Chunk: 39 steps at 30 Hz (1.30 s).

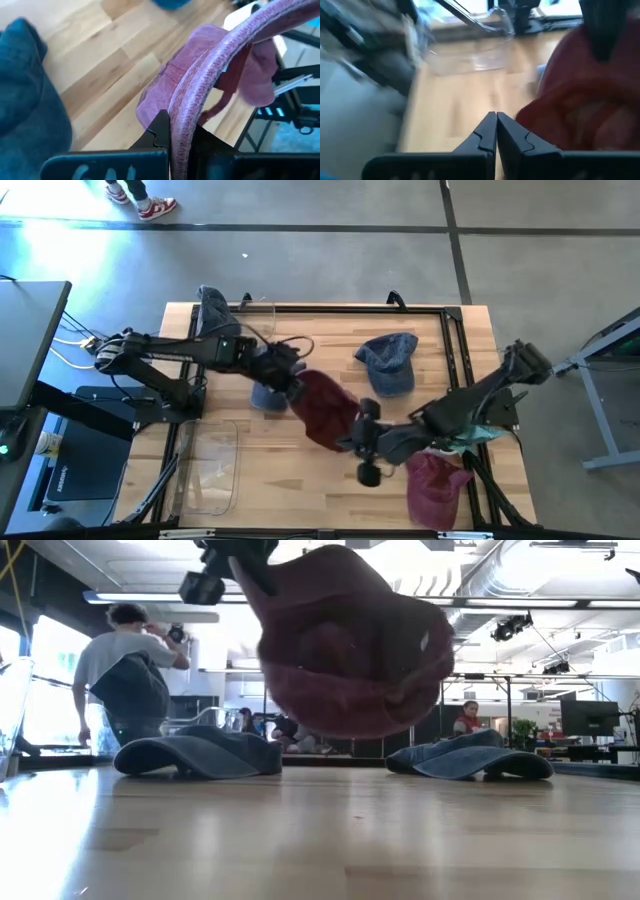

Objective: Pick & Place hat
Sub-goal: Put the left red cap into the bottom transparent bin

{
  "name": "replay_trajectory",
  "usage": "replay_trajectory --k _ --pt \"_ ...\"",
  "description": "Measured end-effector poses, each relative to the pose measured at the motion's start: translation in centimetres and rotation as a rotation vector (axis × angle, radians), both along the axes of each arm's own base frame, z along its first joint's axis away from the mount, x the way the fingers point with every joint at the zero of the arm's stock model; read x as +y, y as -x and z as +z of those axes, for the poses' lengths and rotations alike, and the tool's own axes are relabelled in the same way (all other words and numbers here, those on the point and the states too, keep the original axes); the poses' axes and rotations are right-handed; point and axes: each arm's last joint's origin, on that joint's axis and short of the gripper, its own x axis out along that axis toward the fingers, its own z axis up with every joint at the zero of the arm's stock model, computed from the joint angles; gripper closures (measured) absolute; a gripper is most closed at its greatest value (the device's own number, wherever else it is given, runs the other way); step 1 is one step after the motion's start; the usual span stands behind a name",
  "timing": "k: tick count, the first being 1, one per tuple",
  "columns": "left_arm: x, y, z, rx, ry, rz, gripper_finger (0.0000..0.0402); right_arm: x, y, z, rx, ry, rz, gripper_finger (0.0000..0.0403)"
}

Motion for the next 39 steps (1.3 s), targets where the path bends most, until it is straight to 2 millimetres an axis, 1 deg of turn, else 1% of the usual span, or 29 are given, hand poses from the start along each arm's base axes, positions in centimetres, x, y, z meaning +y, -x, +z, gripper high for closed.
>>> replay_trajectory --k 2,4,6,8,13,17,19,24,26,29,32,35,37,39 --pt "0.4 -0.2 0.2 -0.025 -0.012 -0.004 0.0401 0.6 -1.4 -0.5 0.044 0.180 0.016 0.0401" --pt "0.6 -0.3 0.2 -0.037 -0.015 -0.003 0.0401 0.8 -2.6 -1.5 0.103 0.369 0.001 0.0400" --pt "0.5 -0.3 0.3 -0.050 -0.013 -0.007 0.0401 0.6 -3.8 -3.0 0.183 0.523 -0.060 0.0401" --pt "0.4 -0.4 0.4 -0.060 0.003 -0.025 0.0401 0.0 -4.8 -4.4 0.258 0.627 -0.126 0.0401" --pt "-1.2 -0.5 0.6 -0.088 0.045 -0.106 0.0401 -1.8 -6.7 -7.9 0.418 0.804 -0.195 0.0402" --pt "-2.6 -0.6 0.7 -0.111 0.077 -0.136 0.0401 -2.5 -7.5 -8.8 0.452 0.914 -0.204 0.0402" --pt "-3.2 -0.6 0.8 -0.110 0.096 -0.156 0.0401 -2.8 -7.7 -9.1 0.469 0.938 -0.207 0.0402" --pt "-3.6 -0.5 0.8 -0.111 0.106 -0.161 0.0401 -3.2 -7.7 -9.1 0.478 0.941 -0.207 0.0402" --pt "-3.5 -0.5 0.7 -0.101 0.089 -0.146 0.0401 -2.8 -7.5 -8.7 0.471 0.923 -0.179 0.0403" --pt "-3.4 0.0 0.6 -0.065 0.043 -0.122 0.0401 -1.4 -7.1 -7.7 0.444 0.858 -0.093 0.0402" --pt "-2.9 0.4 0.3 -0.010 0.017 -0.100 0.0401 0.3 -6.7 -6.6 0.427 0.762 0.010 0.0403" --pt "-2.5 0.5 0.1 0.011 -0.026 -0.079 0.0401 1.6 -6.4 -4.9 0.408 0.638 0.086 0.0403" --pt "-2.1 0.6 0.0 0.030 -0.056 -0.042 0.0401 2.0 -6.2 -3.7 0.413 0.518 0.119 0.0403" --pt "-1.6 0.7 -0.1 0.042 -0.069 -0.016 0.0401 2.0 -6.2 -2.9 0.430 0.375 0.132 0.0403"
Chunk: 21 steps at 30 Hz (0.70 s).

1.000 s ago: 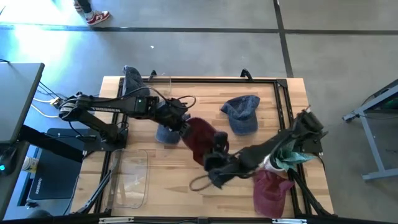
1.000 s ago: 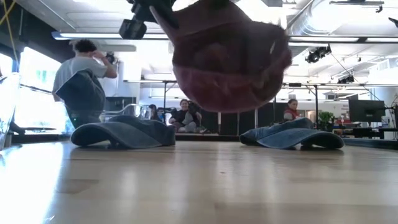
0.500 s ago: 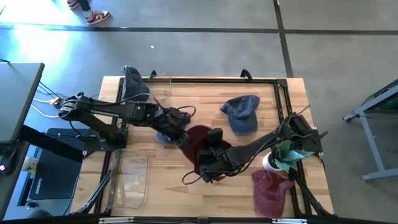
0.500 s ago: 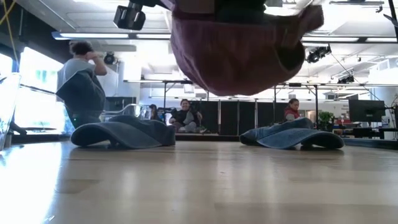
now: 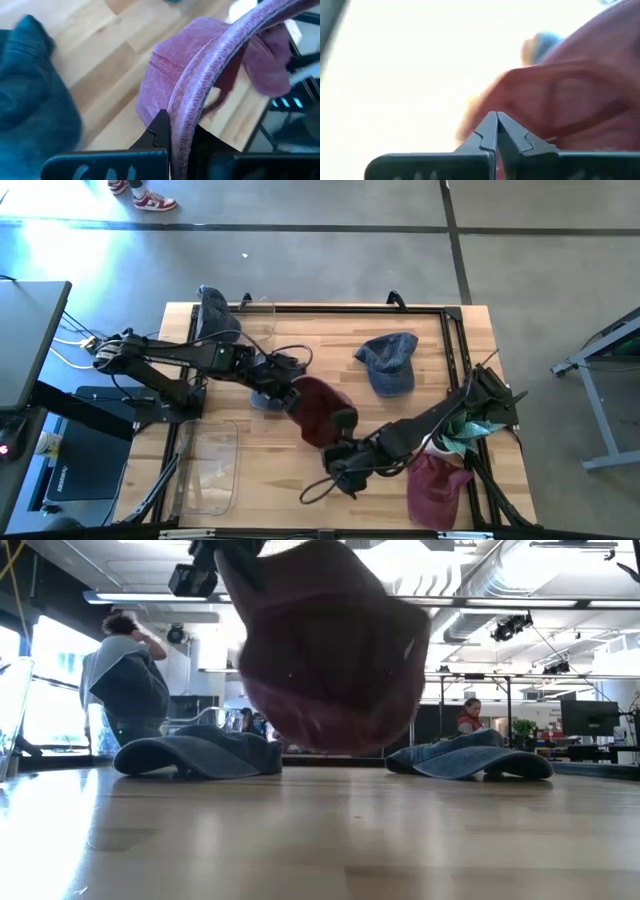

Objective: Pick & Place hat
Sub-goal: Put the left red cap into the bottom transparent bin

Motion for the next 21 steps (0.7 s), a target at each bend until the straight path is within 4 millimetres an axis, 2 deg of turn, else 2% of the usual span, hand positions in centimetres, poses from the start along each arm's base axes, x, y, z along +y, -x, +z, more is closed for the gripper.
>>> replay_trajectory --k 2,4,8,12,14,17,21 --pt "0.4 0.0 0.0 0.000 0.001 0.014 0.0401 -0.6 -0.2 0.1 0.026 -0.096 -0.055 0.0403" --pt "0.6 -0.1 0.0 -0.003 0.002 0.023 0.0401 -1.3 -0.3 -0.6 0.041 -0.106 -0.123 0.0403" --pt "0.7 -0.1 0.0 -0.002 0.008 0.022 0.0401 -2.9 -0.1 -3.8 0.084 -0.022 -0.247 0.0403" --pt "0.6 0.2 0.2 -0.006 0.020 0.010 0.0401 -3.8 1.0 -7.1 0.179 -0.046 -0.373 0.0403" --pt "0.6 0.4 0.3 0.003 0.020 0.010 0.0401 -3.7 1.4 -7.8 0.198 -0.065 -0.408 0.0403" --pt "0.6 0.7 0.1 0.034 0.029 0.001 0.0401 -3.0 1.5 -7.4 0.209 -0.104 -0.388 0.0403" --pt "0.6 0.9 -0.1 0.069 0.030 -0.022 0.0401 -1.4 1.1 -4.2 0.141 -0.138 -0.282 0.0403"
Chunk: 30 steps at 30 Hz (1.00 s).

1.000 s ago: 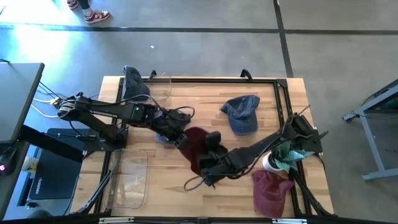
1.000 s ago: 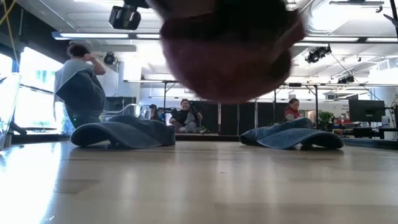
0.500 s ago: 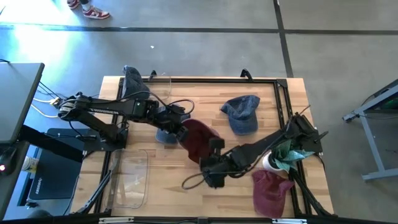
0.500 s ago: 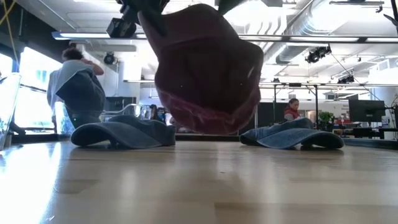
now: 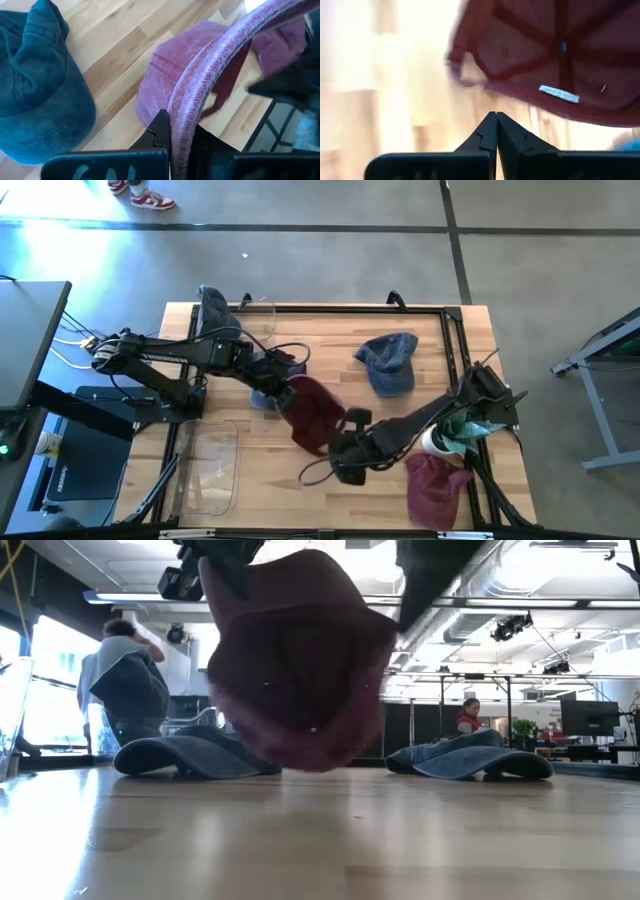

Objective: Pick & Place hat
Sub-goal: Put the left red cap into the bottom transparent bin

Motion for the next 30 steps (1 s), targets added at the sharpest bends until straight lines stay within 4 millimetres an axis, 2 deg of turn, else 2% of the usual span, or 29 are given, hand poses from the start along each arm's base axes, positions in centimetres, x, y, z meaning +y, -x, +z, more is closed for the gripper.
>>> replay_trajectory --k 4,7,9,12,15,18,20,23,26,30 --pt "0.4 0.0 0.0 -0.002 0.009 0.003 0.0401 0.8 0.1 4.0 -0.075 -0.004 0.145 0.0403" --pt "1.2 -0.1 0.1 -0.009 0.043 -0.020 0.0401 0.8 0.5 5.7 -0.069 -0.018 0.280 0.0403" --pt "1.7 -0.1 0.1 -0.015 0.062 -0.021 0.0401 0.7 1.0 5.3 -0.025 -0.020 0.360 0.0403" --pt "2.4 -0.1 0.1 -0.015 0.089 -0.031 0.0401 0.7 1.6 3.2 0.071 -0.003 0.386 0.0403" --pt "2.8 -0.1 0.1 -0.023 0.139 -0.087 0.0401 1.2 2.1 1.7 0.099 -0.037 0.329 0.0403" --pt "3.1 -1.1 -0.5 -0.036 0.208 -0.161 0.0401 1.9 2.3 2.2 0.029 -0.071 0.229 0.0403" --pt "3.0 -1.6 -1.1 -0.027 0.237 -0.197 0.0401 2.1 2.8 3.9 -0.061 -0.086 0.150 0.0403" --pt "2.8 -2.3 -1.4 -0.041 0.269 -0.233 0.0401 1.4 4.3 8.0 -0.242 -0.140 -0.002 0.0402" --pt "2.2 -3.0 -1.6 -0.062 0.273 -0.260 0.0401 -0.9 5.8 11.2 -0.373 -0.219 -0.202 0.0389" --pt "1.9 -3.4 -2.1 -0.059 0.291 -0.265 0.0401 -4.3 6.8 13.6 -0.494 -0.241 -0.372 0.0327"
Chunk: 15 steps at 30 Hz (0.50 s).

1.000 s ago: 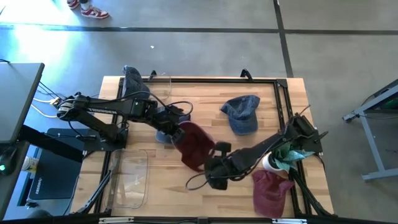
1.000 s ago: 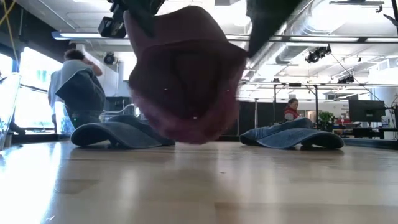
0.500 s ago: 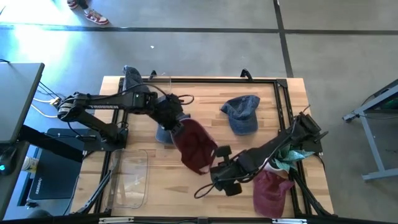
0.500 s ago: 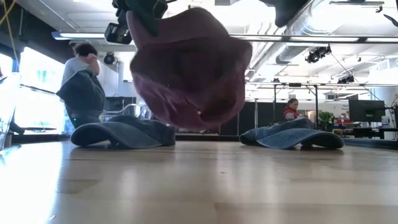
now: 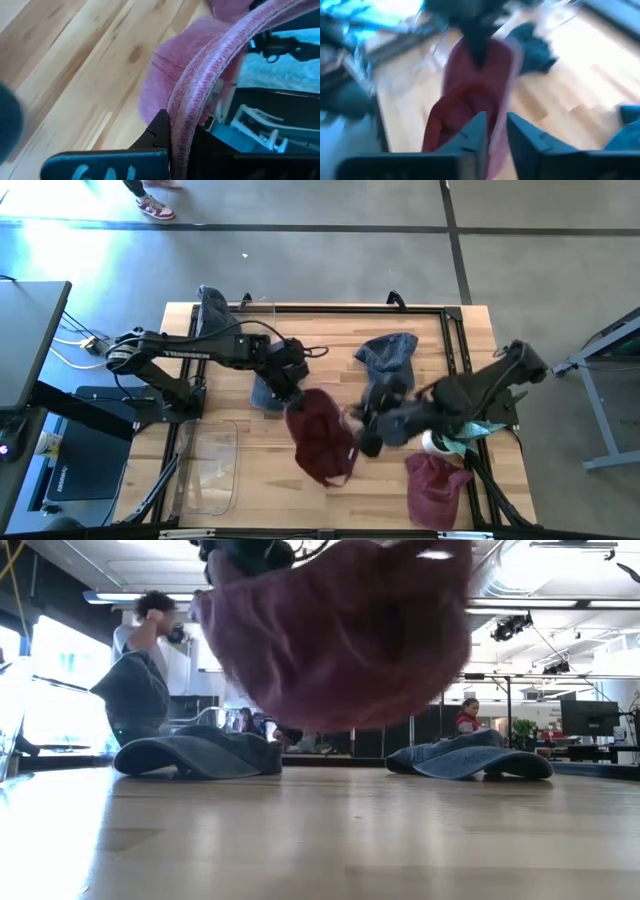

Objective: Pick & Place hat
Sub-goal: Put the left red cap into the bottom transparent bin

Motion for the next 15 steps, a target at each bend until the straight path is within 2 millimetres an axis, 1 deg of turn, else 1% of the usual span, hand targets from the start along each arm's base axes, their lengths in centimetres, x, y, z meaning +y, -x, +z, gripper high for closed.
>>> replay_trajectory --k 2,4,7,9,11,12,14,15 --pt "0.0 -0.2 0.5 -0.049 -0.001 0.001 0.0401 -1.6 -0.4 0.2 -0.006 0.004 -0.034 0.0285" --pt "0.0 -0.2 0.6 -0.048 0.006 -0.001 0.0401 -2.9 -1.4 -0.1 0.020 -0.017 -0.017 0.0245" --pt "0.0 -0.4 0.6 -0.062 0.005 0.002 0.0401 -4.3 -3.4 -1.5 0.079 -0.025 0.045 0.0193" --pt "0.0 -0.4 0.6 -0.066 0.005 0.003 0.0401 -4.8 -4.4 -2.3 0.113 -0.020 0.066 0.0174" --pt "0.0 -0.4 0.6 -0.065 0.001 0.007 0.0401 -5.1 -5.2 -3.0 0.134 -0.036 0.102 0.0171" --pt "0.0 -0.4 0.6 -0.065 -0.004 0.011 0.0401 -5.3 -5.5 -3.4 0.149 -0.041 0.110 0.0177" --pt "0.0 -0.4 0.6 -0.067 -0.007 0.012 0.0401 -5.5 -6.1 -4.1 0.174 -0.041 0.111 0.0200" --pt "0.0 -0.4 0.6 -0.066 -0.007 0.013 0.0401 -5.6 -6.2 -4.3 0.179 -0.037 0.112 0.0219"
